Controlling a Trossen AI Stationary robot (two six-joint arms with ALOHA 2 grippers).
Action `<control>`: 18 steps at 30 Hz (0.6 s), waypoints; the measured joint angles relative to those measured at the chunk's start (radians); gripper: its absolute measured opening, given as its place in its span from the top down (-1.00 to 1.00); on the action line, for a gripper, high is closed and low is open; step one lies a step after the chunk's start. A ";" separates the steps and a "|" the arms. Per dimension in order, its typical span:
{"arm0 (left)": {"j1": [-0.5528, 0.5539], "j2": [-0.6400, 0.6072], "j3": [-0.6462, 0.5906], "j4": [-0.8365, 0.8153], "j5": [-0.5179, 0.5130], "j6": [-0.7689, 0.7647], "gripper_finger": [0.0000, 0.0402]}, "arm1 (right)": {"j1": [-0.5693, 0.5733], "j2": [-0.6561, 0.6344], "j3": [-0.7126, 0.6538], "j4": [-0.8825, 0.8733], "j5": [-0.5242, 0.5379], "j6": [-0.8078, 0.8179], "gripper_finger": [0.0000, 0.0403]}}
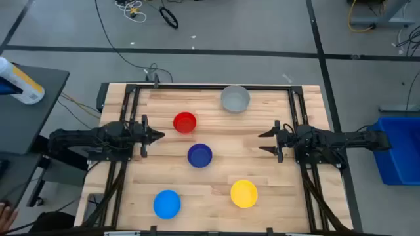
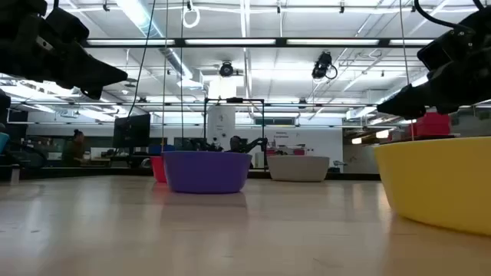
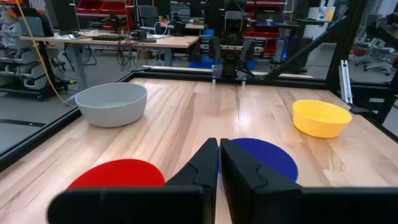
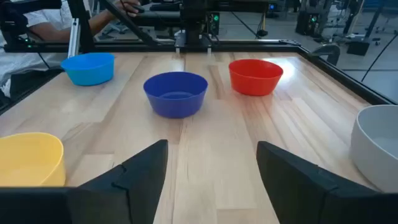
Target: Nest bowls inside each other
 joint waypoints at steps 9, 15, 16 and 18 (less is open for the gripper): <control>0.000 0.000 0.000 0.000 0.000 0.000 0.89 | 0.000 0.000 0.000 0.000 0.000 0.000 -0.35; 0.000 0.000 0.000 0.000 0.000 0.000 0.89 | 0.000 0.000 0.000 0.000 0.000 0.000 -0.38; 0.000 0.000 0.000 0.000 0.000 0.000 0.89 | 0.000 0.000 0.000 0.000 0.000 0.000 -0.38; 0.000 0.000 0.000 0.000 0.000 0.000 0.89 | 0.000 0.000 0.000 0.000 0.000 0.000 -0.39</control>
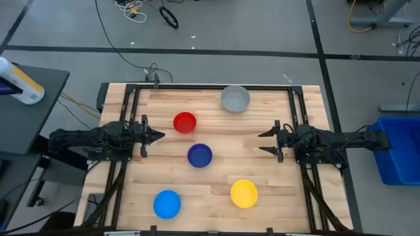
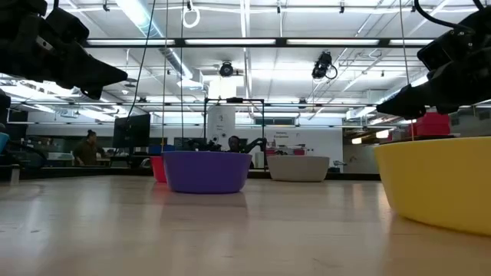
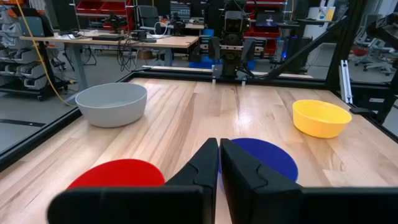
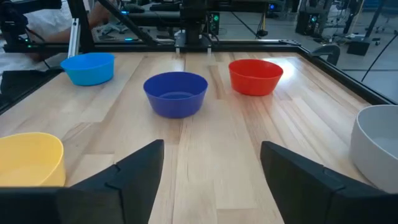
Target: Nest bowls inside each other
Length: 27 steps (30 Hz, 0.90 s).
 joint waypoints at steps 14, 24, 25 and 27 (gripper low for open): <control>0.000 0.000 0.000 0.000 0.000 0.000 0.89 | 0.000 0.000 0.000 0.000 0.000 0.000 -0.44; 0.000 0.000 0.000 0.000 0.000 0.000 0.89 | 0.000 0.000 0.000 0.000 0.000 0.000 -0.49; 0.000 0.000 0.000 0.000 0.000 0.000 0.89 | 0.000 0.000 0.000 0.000 0.000 0.000 -0.50; 0.000 0.000 0.000 0.000 0.000 0.000 0.89 | 0.000 0.000 0.000 0.000 0.000 0.000 -0.51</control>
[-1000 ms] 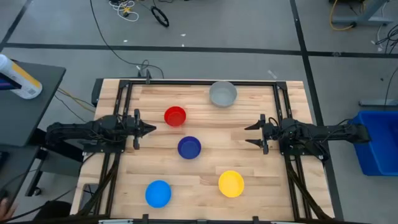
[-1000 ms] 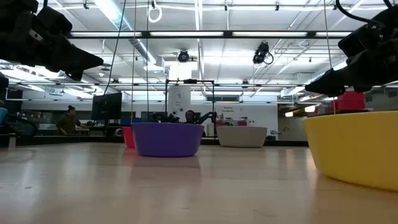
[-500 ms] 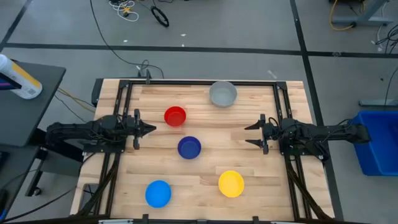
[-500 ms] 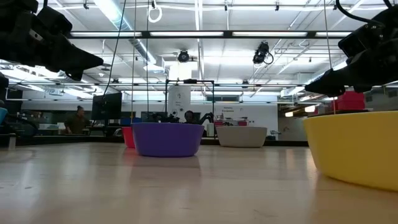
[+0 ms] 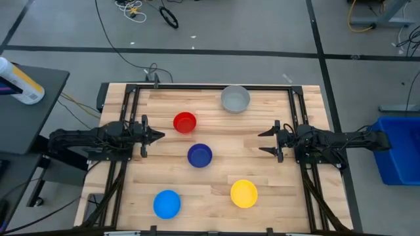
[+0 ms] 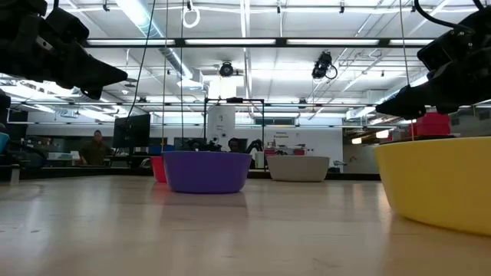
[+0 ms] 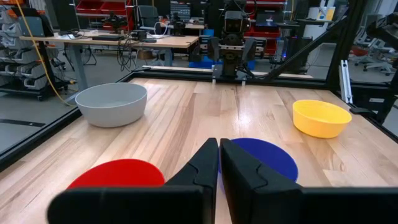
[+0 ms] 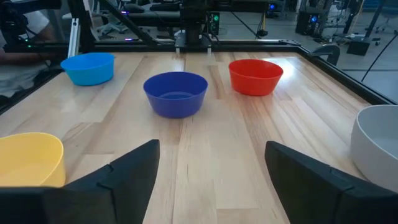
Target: Nest bowls inside each other
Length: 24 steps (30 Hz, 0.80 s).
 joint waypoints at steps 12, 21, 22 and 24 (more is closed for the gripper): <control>0.000 0.000 0.000 0.000 0.000 0.000 0.89 | 0.000 0.000 0.000 0.000 0.000 0.000 -0.44; 0.000 0.000 0.000 0.000 -0.001 0.000 0.89 | 0.000 0.000 0.000 0.000 0.000 0.000 -0.35; 0.000 0.000 0.000 0.000 -0.002 0.000 0.89 | 0.000 0.000 0.000 0.000 0.000 0.000 -0.34; 0.000 0.000 0.000 0.000 -0.002 0.000 0.89 | 0.000 0.000 0.000 0.000 0.000 0.000 -0.32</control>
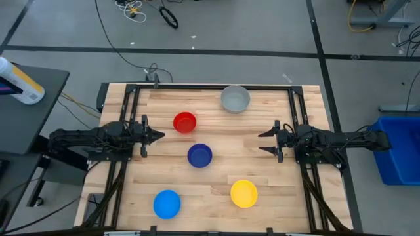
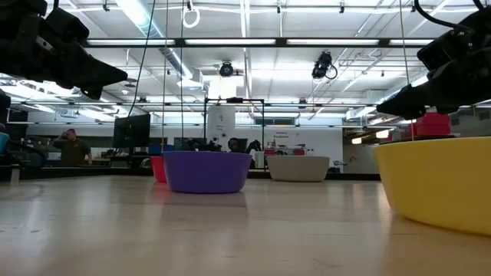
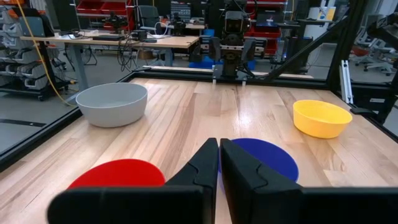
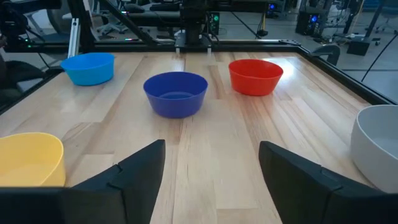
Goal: Nest bowls inside each other
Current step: Stack the yellow bowl on the gray bowl
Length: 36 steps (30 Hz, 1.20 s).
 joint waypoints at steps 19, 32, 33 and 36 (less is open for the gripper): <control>0.000 0.000 0.000 0.002 -0.061 0.008 0.89 | 0.000 0.000 0.000 0.144 0.001 0.000 -0.12; 0.000 0.000 0.000 0.002 -0.072 -0.011 0.89 | 0.000 0.000 0.000 0.238 0.275 -0.017 0.03; 0.000 0.000 0.000 0.002 -0.072 -0.018 0.89 | 0.000 0.000 0.000 0.254 0.311 -0.043 0.04; 0.000 0.000 0.000 0.001 -0.072 -0.022 0.89 | 0.000 0.000 0.000 0.291 0.370 -0.106 0.06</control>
